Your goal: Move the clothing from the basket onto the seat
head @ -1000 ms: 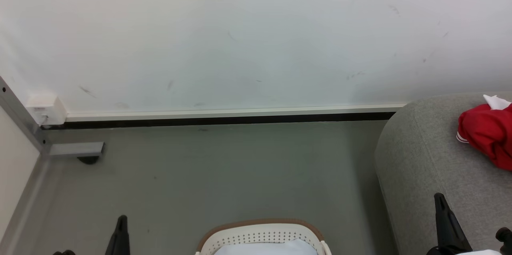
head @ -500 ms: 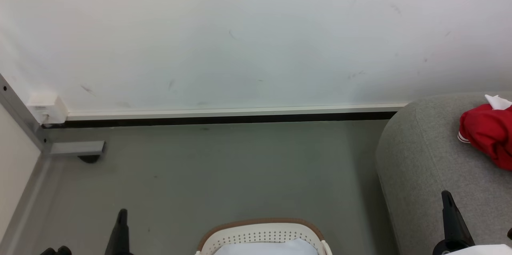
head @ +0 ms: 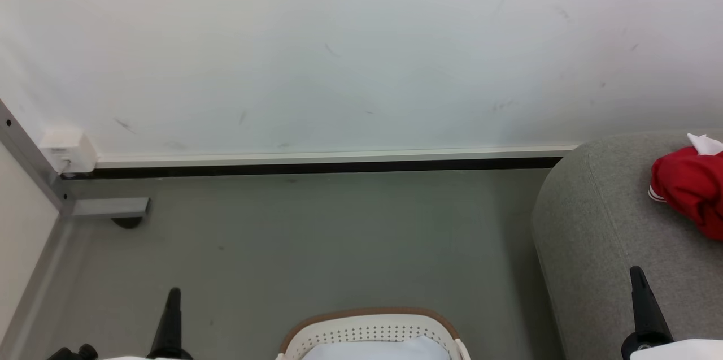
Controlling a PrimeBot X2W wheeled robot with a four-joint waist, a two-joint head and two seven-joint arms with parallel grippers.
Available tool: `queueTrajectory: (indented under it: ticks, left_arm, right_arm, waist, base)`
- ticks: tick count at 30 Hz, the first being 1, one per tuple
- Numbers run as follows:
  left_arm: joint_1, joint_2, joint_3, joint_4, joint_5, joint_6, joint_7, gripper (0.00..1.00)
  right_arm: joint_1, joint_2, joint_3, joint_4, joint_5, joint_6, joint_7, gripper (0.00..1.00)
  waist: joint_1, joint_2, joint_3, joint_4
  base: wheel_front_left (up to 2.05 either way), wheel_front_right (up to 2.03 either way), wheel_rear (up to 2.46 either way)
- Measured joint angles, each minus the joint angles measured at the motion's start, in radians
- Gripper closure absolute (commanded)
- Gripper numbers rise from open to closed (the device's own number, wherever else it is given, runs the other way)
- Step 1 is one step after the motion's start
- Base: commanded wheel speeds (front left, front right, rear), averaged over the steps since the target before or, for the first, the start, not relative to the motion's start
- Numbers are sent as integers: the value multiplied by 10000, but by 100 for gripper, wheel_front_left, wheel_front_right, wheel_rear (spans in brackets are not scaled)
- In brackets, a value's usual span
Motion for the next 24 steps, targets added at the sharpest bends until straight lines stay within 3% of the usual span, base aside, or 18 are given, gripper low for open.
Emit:
queueTrajectory:
  ticks: [24]
  left_arm:
    - [-352, 4, 82, 48, -2332, -12, 665, 100]
  right_arm:
    - [-245, 142, -382, 58, 2190, 0, 650, 100]
  waist:
    - [0, 0, 42, 61]
  base:
    - [0, 0, 0]
